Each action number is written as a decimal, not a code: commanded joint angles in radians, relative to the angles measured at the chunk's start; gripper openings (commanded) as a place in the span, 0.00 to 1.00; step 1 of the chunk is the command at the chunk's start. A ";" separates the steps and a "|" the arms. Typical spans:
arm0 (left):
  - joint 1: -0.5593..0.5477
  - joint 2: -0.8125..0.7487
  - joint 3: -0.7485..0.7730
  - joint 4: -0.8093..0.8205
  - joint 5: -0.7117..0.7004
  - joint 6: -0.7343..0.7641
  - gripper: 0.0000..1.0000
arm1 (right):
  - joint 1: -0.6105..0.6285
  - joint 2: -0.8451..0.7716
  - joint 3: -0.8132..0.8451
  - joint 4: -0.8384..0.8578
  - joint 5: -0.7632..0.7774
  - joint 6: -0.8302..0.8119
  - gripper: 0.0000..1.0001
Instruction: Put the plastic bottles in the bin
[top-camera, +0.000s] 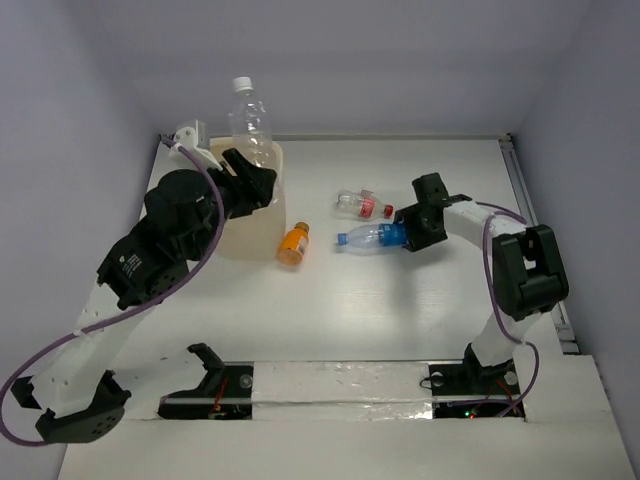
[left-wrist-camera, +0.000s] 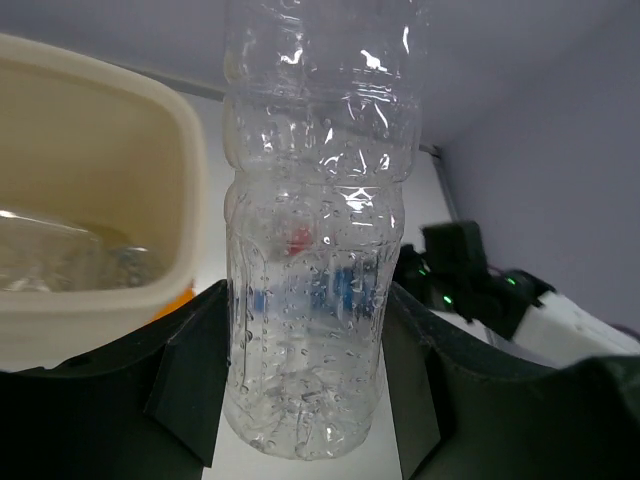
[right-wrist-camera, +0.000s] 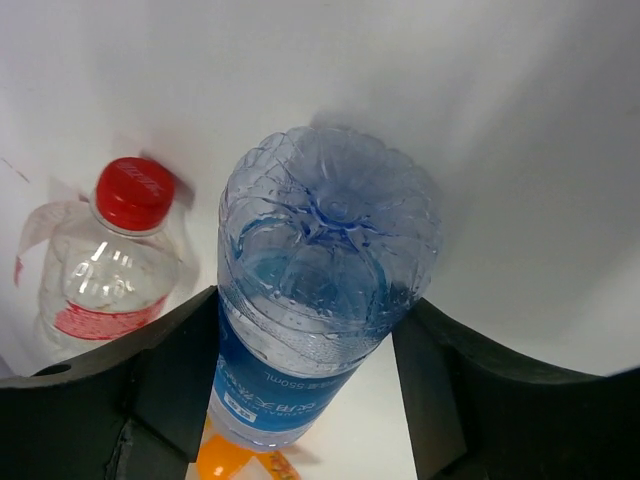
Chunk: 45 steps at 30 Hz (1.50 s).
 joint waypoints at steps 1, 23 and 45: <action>0.110 0.026 0.037 -0.045 0.029 0.114 0.30 | -0.005 -0.074 -0.063 -0.011 0.056 -0.043 0.59; 0.515 0.149 -0.240 0.295 0.148 0.315 0.28 | 0.043 -0.724 -0.045 0.036 0.101 -0.320 0.55; 0.524 0.001 -0.207 0.226 0.142 0.323 0.99 | 0.547 0.013 1.092 -0.036 0.403 -0.755 0.55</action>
